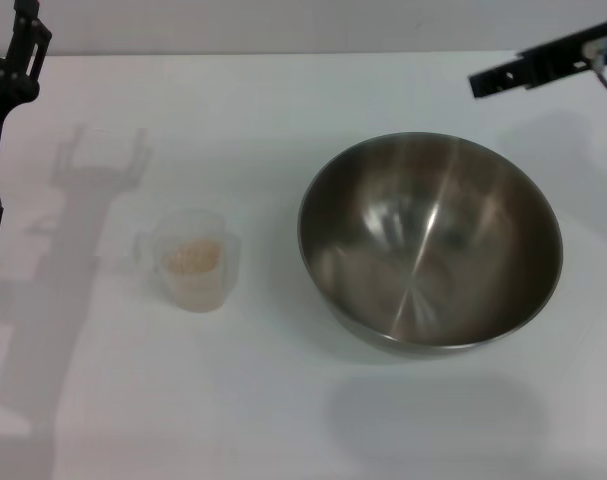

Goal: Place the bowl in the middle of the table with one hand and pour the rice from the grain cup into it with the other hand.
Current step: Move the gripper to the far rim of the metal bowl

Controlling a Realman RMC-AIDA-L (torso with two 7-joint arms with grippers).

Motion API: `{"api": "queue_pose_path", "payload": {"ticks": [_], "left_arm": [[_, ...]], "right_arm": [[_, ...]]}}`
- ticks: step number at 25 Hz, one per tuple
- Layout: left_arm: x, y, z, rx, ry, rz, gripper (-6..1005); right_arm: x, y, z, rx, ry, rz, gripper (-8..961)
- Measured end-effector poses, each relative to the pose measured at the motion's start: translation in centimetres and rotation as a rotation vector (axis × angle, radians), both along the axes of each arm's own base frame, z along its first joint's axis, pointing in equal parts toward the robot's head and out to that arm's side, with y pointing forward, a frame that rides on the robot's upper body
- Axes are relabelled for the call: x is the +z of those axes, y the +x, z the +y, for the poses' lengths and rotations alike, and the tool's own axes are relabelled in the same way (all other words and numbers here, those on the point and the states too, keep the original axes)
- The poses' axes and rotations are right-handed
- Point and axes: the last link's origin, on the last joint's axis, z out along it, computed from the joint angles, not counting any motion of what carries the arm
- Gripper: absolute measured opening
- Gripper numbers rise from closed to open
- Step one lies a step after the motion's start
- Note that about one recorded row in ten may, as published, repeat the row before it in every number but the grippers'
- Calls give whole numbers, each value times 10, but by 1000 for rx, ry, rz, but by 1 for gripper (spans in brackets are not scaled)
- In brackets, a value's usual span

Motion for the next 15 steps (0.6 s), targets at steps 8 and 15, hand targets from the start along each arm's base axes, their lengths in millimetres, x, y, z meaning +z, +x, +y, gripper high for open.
{"api": "queue_pose_path", "payload": {"ticks": [8,15], "left_arm": [[0,1,0,-3,0,-3,809],[1,1,-2,-11,11,-4,808]], "right_arm": [[-8,28,0,-83,-122,-46,785],[-14,46,1,-125,-162,-82,782]]}}
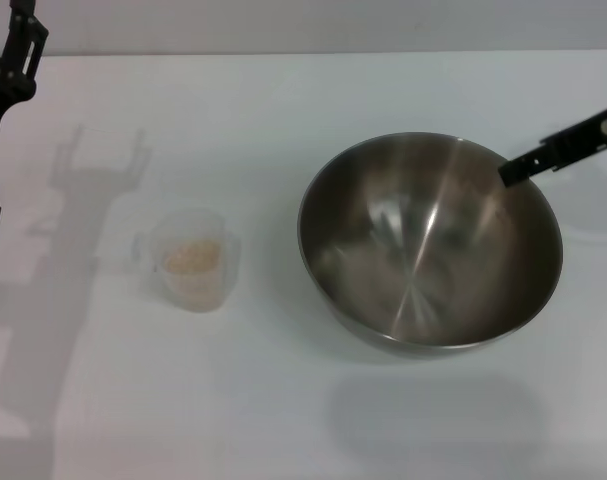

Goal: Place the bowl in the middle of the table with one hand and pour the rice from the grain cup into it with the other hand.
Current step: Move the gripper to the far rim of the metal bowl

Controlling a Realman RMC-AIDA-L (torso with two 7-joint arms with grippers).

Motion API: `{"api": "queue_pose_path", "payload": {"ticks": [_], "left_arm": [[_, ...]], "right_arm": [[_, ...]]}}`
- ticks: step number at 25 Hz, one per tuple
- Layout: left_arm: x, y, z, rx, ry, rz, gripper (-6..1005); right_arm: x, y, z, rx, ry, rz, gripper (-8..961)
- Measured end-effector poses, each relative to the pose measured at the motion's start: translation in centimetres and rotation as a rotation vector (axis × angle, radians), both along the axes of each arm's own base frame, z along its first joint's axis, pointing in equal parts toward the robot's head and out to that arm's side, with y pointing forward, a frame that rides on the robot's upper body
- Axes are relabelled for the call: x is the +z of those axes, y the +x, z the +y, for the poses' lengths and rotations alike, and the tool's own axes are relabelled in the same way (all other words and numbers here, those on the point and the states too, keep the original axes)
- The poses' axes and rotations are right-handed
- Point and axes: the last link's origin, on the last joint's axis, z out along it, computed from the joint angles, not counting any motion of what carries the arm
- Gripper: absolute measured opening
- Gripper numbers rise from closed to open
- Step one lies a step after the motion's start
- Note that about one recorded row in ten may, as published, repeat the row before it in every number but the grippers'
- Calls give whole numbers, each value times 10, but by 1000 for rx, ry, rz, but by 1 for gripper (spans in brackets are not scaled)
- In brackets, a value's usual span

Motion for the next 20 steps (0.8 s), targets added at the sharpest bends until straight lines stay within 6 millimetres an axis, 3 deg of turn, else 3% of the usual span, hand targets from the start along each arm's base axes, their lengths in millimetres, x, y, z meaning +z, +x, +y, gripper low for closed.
{"api": "queue_pose_path", "payload": {"ticks": [12,19,20], "left_arm": [[0,-1,-1,-1,-1,5,809],[0,0,0,-4,-2,6,809],[0,0,1,-5,-2,7,809]], "right_arm": [[-28,27,4,-54,-69,5,776],[-33,29,6,-43,-78,101,773],[-33,29,7,-42,-82,119,734]]}}
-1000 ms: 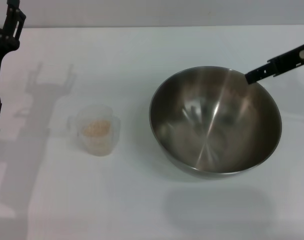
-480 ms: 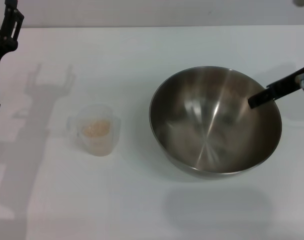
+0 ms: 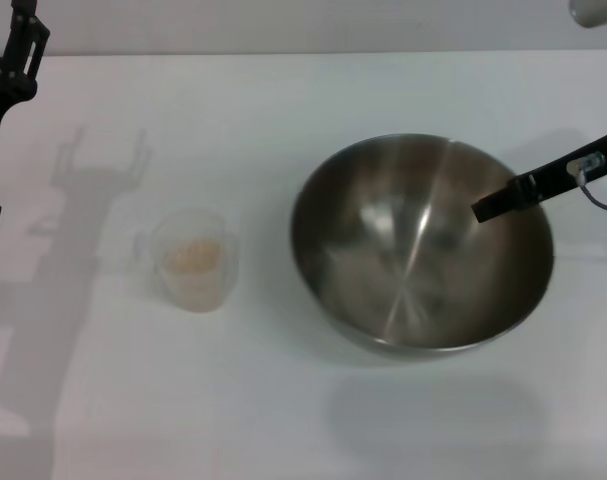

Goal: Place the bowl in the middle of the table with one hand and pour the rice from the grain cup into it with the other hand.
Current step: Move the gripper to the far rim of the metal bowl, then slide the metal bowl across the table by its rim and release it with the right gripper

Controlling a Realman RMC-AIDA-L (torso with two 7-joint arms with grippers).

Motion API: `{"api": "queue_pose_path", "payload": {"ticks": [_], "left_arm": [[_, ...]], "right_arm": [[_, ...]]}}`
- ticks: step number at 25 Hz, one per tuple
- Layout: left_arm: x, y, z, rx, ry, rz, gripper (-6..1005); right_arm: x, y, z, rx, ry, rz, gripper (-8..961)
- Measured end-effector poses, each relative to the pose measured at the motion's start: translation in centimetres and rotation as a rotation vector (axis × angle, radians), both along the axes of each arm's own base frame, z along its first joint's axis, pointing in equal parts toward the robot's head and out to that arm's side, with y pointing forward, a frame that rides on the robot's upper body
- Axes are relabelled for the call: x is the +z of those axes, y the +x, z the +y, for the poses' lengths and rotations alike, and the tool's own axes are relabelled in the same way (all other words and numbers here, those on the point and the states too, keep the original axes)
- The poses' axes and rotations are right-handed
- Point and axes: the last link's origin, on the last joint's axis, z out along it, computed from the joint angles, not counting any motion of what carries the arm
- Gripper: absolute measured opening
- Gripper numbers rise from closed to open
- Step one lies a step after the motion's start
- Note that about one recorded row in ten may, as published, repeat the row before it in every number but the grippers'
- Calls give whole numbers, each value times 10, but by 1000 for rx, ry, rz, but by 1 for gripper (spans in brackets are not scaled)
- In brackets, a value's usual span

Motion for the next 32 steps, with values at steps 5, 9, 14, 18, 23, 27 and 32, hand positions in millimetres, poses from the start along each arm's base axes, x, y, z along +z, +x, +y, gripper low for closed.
{"api": "queue_pose_path", "payload": {"ticks": [5,9,14,18,23,27,32], "left_arm": [[0,0,0,-2,0,0,808],[0,0,0,-2,0,0,808],[0,0,1,0,2,-2,808],[0,1,1,0,2,-3,808],[0,1,1,-1,2,-4,808],[0,1,1,-3,0,-2,809],[-1,1,1,-3,-4,-1,809]], "right_arm": [[-4,2,4,-5,-26,10,538],[-5,2,6,-1,-36,-4,342],[-5,0,7,11,-41,-11,112],[-5,-1,7,17,-44,-15,54],[6,-5,9,36,-1,-12,32],[26,-10,10,59,77,3,26],[33,-24,9,108,109,42,24]]}}
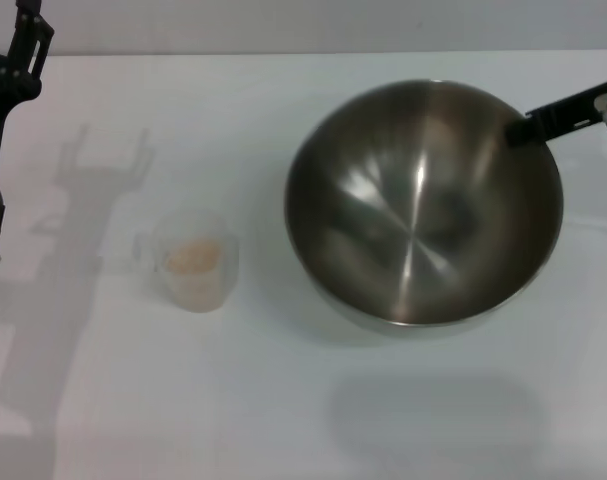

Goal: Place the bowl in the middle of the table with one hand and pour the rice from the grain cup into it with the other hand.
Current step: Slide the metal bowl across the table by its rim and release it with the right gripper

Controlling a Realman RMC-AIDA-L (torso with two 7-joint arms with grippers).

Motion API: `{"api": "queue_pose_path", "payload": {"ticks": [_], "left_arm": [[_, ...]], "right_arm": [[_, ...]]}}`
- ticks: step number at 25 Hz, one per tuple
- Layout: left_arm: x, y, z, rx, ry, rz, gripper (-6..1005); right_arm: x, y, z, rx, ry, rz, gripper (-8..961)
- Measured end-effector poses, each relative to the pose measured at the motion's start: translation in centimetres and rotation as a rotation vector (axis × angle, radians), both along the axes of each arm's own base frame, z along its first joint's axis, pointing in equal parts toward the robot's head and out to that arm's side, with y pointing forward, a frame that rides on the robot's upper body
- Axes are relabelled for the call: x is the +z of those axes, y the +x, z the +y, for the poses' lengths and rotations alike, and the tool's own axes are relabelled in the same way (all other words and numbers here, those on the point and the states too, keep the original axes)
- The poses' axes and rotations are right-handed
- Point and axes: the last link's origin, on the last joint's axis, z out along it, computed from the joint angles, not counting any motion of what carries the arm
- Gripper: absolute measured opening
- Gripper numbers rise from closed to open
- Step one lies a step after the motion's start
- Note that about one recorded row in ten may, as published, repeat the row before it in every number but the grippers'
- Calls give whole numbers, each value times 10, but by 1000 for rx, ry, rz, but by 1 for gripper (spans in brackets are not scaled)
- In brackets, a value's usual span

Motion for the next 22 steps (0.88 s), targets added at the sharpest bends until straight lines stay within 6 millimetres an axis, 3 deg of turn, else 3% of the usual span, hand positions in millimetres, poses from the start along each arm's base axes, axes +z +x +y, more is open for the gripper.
{"api": "queue_pose_path", "payload": {"ticks": [5,22], "left_arm": [[-1,0,0,0,-5,2,809],[0,0,1,4,-3,1,808]], "right_arm": [[-15,-9,0,26,-64,83,23],[-59,-2,10,-41,-188,89,23]]}}
